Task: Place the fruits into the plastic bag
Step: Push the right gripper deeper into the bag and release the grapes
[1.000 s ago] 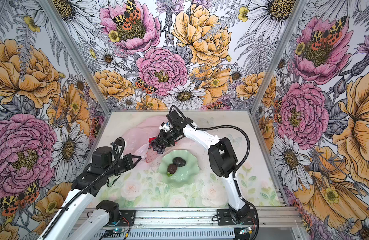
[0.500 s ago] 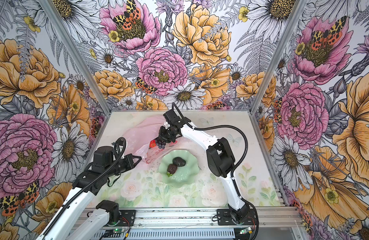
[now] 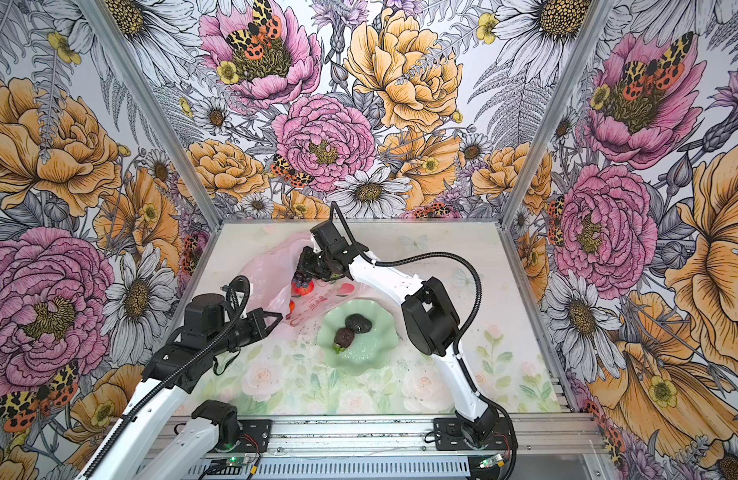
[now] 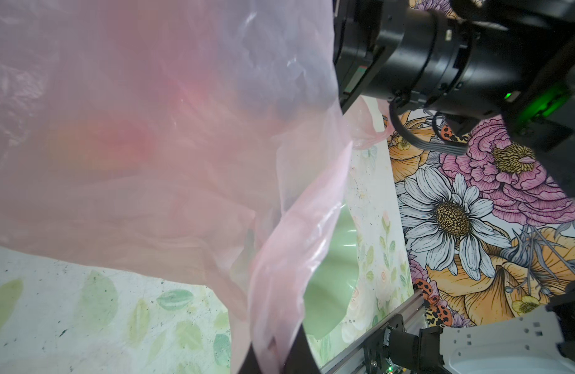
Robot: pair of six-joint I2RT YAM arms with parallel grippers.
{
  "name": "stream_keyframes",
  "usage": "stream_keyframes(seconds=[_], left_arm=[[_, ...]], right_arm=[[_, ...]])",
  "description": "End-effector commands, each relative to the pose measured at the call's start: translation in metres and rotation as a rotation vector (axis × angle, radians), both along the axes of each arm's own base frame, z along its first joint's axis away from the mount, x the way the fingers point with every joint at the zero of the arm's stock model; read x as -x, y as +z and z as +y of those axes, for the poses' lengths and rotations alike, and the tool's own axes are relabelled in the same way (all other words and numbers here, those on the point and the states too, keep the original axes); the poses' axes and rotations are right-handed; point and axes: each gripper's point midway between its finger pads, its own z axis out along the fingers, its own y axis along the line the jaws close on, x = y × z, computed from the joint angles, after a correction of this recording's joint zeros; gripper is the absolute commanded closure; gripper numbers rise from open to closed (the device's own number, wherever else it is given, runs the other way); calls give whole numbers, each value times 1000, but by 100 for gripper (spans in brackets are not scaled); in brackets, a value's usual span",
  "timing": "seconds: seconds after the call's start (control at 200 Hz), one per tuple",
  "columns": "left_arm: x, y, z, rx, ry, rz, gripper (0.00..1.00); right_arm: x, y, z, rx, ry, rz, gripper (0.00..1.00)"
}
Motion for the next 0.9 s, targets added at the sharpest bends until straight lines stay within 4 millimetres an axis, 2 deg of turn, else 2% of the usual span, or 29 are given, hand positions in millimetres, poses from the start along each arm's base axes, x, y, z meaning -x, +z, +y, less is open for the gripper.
stream_keyframes(seconds=[0.0,0.285,0.886,0.896], left_arm=[[1,15,5,-2,16,-34,100],[1,19,10,-26,23,-57,100],[3,14,3,-36,-11,-47,100],[4,14,3,-36,-12,-47,100]], right_arm=[[-10,29,27,-130,11,-90,73],[-8,22,49,-198,33,-90,72],[-27,-17,70,-216,14,-34,59],[-17,-19,79,-216,36,-28,58]])
